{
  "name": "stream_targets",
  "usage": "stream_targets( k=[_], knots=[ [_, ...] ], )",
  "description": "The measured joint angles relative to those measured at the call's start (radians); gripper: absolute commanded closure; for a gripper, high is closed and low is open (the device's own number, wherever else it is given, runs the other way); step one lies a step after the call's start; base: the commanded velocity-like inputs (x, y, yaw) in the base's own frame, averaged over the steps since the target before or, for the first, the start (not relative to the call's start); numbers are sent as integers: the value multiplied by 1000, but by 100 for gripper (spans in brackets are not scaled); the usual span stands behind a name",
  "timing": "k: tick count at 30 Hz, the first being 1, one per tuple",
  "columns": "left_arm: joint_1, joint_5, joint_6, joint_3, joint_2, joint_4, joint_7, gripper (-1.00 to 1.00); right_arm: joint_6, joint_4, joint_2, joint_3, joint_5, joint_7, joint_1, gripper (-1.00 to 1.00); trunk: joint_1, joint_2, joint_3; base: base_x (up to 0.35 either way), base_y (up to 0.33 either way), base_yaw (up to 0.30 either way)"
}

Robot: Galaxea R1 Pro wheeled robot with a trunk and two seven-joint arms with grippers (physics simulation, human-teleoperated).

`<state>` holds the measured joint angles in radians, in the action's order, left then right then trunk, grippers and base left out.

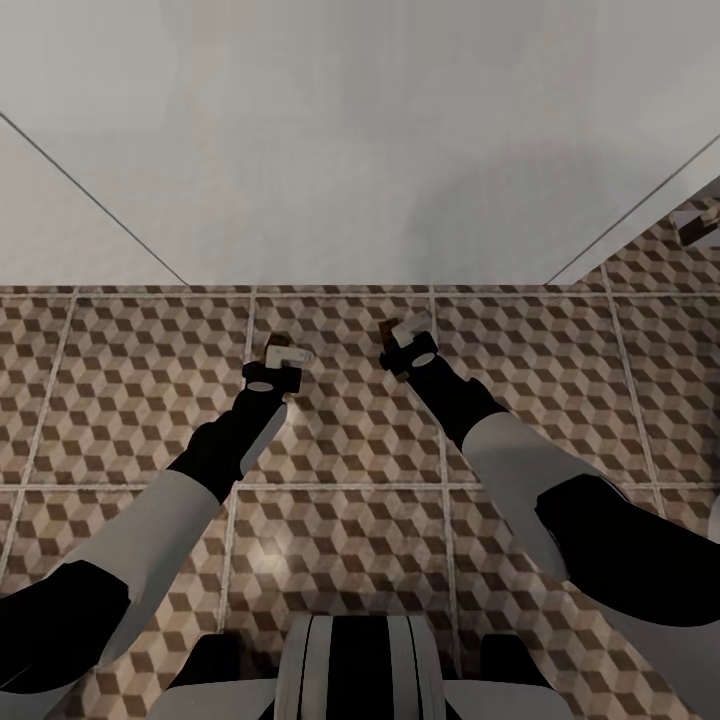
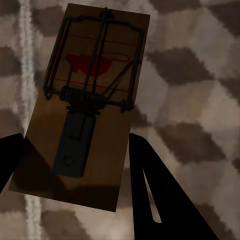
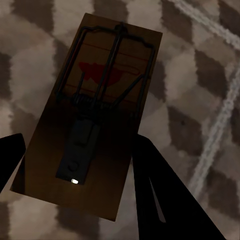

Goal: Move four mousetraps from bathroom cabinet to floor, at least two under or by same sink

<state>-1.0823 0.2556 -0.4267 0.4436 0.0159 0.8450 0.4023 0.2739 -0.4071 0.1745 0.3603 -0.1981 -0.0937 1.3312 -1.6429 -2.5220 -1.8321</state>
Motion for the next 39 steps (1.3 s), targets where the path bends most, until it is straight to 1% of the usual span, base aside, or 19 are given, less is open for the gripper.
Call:
stream_targets(
  k=[10, 18, 24, 32, 39],
  knots=[
    [0, 0, 0, 11, 0, 0, 1, 100, 0, 2, 0, 0, 0, 0, 0, 100, 0, 0, 0, 34, 0, 0],
    [0, 0, 1, 12, -1, -4, 1, 100, -1, 8, 0, 0, 0, 0, 0, 100, 0, 0, 0, 16, 0, 0],
    [0, 0, 28, 12, -1, -7, 1, 100, -2, 9, 0, 0, 0, 0, 0, 100, 0, 0, 0, 8, 0, 0],
    [0, 0, 35, 12, -1, -8, 1, 100, -2, 16, 0, 0, 0, 0, 0, 100, 0, 0, 0, 147, 0, 0],
    [0, 0, 35, 12, -1, -7, 1, 100, -2, 21, 0, 0, 0, 0, 0, 100, 0, 0, 0, 35, 0, 0]
  ],
)
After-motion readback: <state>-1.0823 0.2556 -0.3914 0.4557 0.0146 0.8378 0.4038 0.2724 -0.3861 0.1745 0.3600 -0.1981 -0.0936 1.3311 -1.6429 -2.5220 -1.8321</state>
